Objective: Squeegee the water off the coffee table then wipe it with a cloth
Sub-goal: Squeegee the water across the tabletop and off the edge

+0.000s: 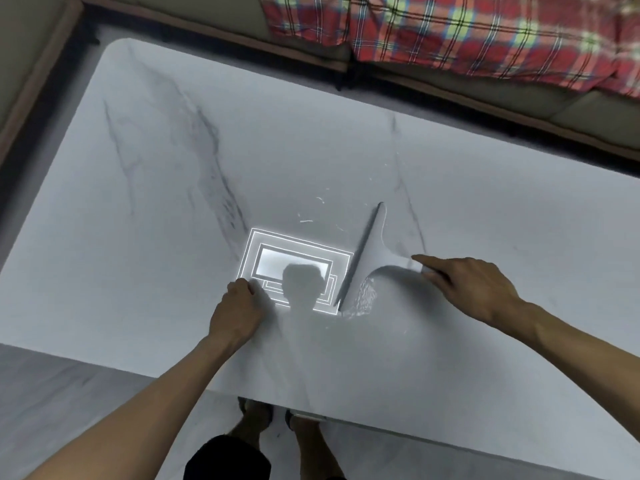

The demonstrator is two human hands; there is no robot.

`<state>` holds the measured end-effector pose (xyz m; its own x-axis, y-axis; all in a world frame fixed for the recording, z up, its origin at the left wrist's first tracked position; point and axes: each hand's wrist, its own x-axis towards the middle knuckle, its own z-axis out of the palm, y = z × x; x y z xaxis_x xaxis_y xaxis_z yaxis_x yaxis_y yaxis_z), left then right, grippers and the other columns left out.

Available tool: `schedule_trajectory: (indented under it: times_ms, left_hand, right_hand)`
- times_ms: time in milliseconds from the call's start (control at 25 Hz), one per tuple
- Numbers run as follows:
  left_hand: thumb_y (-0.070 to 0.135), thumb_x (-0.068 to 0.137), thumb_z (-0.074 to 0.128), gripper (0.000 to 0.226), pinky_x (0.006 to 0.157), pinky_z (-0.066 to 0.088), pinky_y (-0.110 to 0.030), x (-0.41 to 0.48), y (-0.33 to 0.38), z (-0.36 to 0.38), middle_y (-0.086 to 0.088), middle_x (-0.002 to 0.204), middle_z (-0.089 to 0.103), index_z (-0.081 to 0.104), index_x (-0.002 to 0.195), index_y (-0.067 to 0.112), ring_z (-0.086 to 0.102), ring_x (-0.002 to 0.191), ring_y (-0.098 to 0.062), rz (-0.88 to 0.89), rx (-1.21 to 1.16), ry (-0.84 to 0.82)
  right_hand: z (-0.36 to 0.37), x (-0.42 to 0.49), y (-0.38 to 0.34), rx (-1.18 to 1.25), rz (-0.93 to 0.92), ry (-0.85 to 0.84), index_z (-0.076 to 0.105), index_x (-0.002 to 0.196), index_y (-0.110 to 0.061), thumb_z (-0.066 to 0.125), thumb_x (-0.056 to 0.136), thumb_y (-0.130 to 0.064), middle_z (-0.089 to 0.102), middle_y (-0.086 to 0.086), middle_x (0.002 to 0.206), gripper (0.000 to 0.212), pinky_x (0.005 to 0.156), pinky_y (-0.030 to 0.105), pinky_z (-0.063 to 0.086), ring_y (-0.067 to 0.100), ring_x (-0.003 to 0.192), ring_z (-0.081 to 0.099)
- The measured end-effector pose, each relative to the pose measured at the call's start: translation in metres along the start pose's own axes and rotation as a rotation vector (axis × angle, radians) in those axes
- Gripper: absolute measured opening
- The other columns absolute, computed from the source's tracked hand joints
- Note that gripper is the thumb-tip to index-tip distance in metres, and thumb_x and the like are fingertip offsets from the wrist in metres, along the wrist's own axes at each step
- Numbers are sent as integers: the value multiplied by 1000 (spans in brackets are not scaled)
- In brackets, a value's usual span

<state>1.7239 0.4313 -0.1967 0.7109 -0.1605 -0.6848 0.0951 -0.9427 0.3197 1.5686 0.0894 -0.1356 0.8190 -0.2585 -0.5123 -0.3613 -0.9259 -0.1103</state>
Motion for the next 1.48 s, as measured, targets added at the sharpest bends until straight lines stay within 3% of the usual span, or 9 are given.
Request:
schedule_trajectory:
  times_ms: [280, 400, 520, 840, 1000, 1160, 1280, 1360, 1480]
  left_hand:
    - [12, 89, 46, 12, 85, 47, -40, 77, 54, -25, -16, 106, 53, 53, 92, 3, 55, 99, -34, 181, -2, 123]
    - [9, 76, 54, 28, 98, 39, -39, 119, 65, -35, -21, 117, 44, 51, 103, 2, 44, 112, -38, 310, 226, 81]
    - [14, 79, 53, 43, 111, 30, -45, 141, 72, -37, -35, 137, 31, 43, 119, 1, 28, 132, -48, 293, 320, -59]
    - [15, 84, 44, 69, 120, 5, -50, 154, 93, -43, -44, 149, -12, 17, 147, 6, -11, 142, -54, 167, 278, -304]
    - [17, 82, 45, 74, 119, 2, -52, 153, 98, -43, -46, 147, -14, 14, 149, 9, -13, 140, -58, 139, 273, -311]
    - [14, 83, 41, 71, 119, 3, -54, 153, 101, -38, -49, 145, -13, 14, 148, 6, -11, 139, -60, 116, 273, -278]
    - [7, 85, 34, 60, 119, 6, -53, 149, 93, -30, -50, 146, -4, 22, 144, 1, -4, 140, -59, 122, 271, -167]
    - [5, 86, 29, 57, 119, 9, -52, 142, 86, -20, -46, 146, 11, 25, 143, 2, 6, 140, -58, 154, 275, -83]
    - [1, 81, 32, 63, 116, 21, -48, 120, 74, 1, -36, 138, 33, 28, 143, 1, 25, 132, -53, 167, 275, -40]
  right_hand:
    - [-63, 118, -53, 574, 193, 155, 36, 148, -28, 30, 102, -48, 66, 14, 119, 50, 93, 38, 45, 37, 108, 59]
    - [-98, 205, -74, 557, 177, 202, 39, 143, -25, 28, 105, -38, 63, 14, 106, 42, 74, 38, 50, 39, 101, 57]
    - [-113, 273, -86, 586, 243, 191, 40, 137, -32, 26, 104, -31, 50, 3, 99, 36, 51, 23, 27, 22, 77, 44]
    - [-68, 212, -74, 373, 230, 72, 27, 149, -32, 25, 105, -37, 69, 19, 97, 44, 74, 40, 49, 41, 83, 61]
    - [-66, 132, -55, 362, 315, -105, 25, 149, -42, 24, 103, -46, 69, 8, 82, 46, 73, 39, 54, 30, 71, 63]
    - [-91, 143, -29, 439, 341, 30, 38, 148, -31, 31, 103, -45, 70, 13, 107, 47, 86, 38, 51, 37, 95, 64]
    - [-113, 203, -13, 591, 466, 120, 50, 132, -32, 29, 104, -37, 58, 17, 96, 35, 55, 31, 45, 36, 73, 59]
    - [-120, 233, -7, 677, 538, 118, 50, 90, -31, 24, 102, -29, 52, 18, 91, 28, 42, 26, 35, 32, 61, 51]
    - [-104, 228, -9, 588, 504, 44, 40, 106, -18, 23, 99, -17, 56, 23, 94, 18, 37, 28, 40, 33, 57, 54]
